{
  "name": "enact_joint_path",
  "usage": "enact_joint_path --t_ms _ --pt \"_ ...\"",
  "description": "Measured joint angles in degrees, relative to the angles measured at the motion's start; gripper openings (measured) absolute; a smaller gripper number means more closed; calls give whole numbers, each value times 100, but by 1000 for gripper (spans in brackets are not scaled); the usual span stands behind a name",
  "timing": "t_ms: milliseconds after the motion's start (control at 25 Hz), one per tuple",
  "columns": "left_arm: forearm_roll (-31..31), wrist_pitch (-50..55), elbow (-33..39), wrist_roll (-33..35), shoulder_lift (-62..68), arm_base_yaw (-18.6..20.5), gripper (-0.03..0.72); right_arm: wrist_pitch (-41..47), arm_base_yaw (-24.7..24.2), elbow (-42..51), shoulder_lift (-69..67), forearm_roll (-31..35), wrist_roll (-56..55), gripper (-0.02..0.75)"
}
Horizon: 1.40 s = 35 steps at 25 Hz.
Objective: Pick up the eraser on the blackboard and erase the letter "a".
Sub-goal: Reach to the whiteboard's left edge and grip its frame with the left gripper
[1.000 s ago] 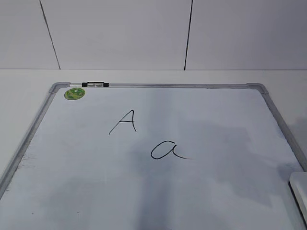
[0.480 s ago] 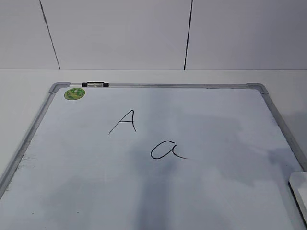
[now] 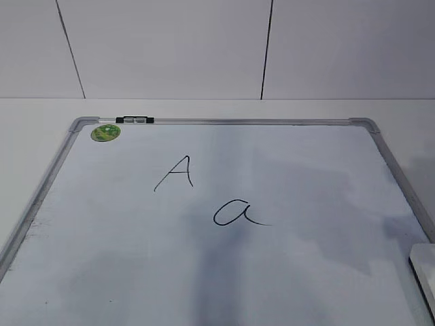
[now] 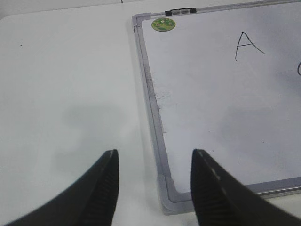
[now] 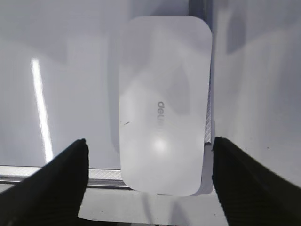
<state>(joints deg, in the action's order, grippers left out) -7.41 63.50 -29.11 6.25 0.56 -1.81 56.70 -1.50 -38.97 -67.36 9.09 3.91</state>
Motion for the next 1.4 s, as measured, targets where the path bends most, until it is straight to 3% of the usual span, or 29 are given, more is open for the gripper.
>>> enact_joint_path --t_ms 1080,1400 --pt "0 0 0 0 0 0 371 -59 0 0 -423 -143 -67 646" --pt "0 0 0 0 0 0 371 23 0 -42 -496 92 -77 580"
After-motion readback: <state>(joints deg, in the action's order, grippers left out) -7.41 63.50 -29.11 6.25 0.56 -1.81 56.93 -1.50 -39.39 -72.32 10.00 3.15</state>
